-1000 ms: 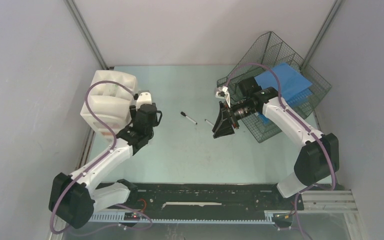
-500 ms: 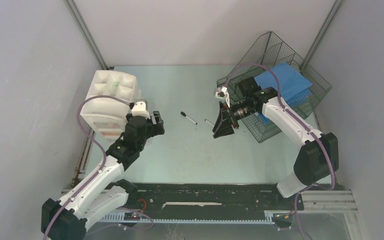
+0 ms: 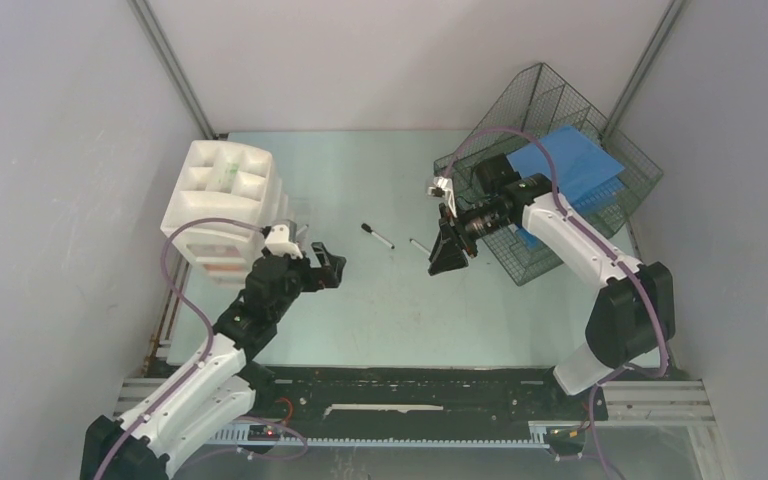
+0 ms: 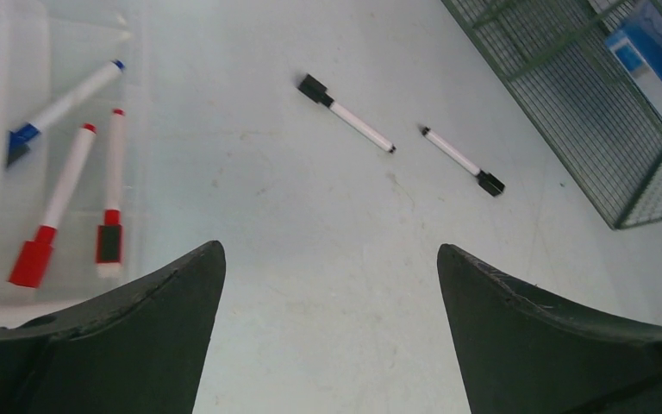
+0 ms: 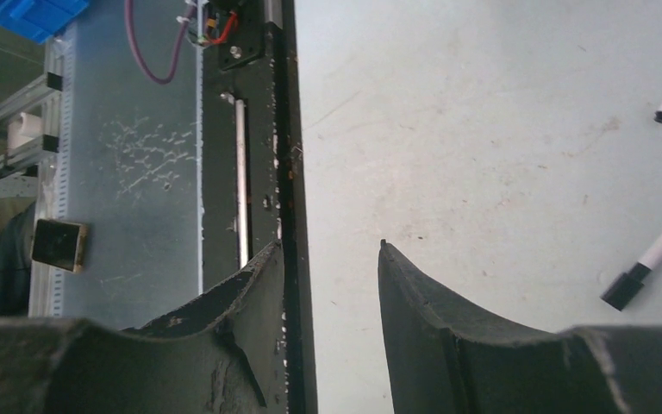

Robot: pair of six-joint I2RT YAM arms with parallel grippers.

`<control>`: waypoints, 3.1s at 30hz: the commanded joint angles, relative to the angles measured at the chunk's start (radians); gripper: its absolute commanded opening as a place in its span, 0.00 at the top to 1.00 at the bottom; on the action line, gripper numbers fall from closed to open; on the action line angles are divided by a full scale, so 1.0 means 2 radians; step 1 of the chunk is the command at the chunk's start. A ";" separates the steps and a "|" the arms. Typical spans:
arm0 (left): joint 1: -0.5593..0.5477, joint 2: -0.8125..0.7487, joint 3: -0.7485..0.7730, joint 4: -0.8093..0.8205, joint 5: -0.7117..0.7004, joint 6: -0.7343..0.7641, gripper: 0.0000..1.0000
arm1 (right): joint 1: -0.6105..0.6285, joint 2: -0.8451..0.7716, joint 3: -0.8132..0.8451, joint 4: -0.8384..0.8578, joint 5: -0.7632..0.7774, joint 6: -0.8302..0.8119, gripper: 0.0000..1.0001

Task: Organize the desk
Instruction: Place the stationery in the drawer, then pick up the stationery from the center of the board.

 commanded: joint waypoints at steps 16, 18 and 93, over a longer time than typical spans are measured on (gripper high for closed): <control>0.003 -0.075 -0.078 0.070 0.072 -0.042 0.00 | 0.042 0.133 0.112 0.023 0.296 0.031 0.48; 0.003 -0.080 -0.083 0.069 0.072 -0.044 0.00 | 0.052 0.155 0.128 0.033 0.336 0.033 0.48; -0.150 0.013 -0.102 0.487 0.172 -0.087 0.00 | -0.042 -0.069 -0.035 0.189 -0.155 0.168 1.00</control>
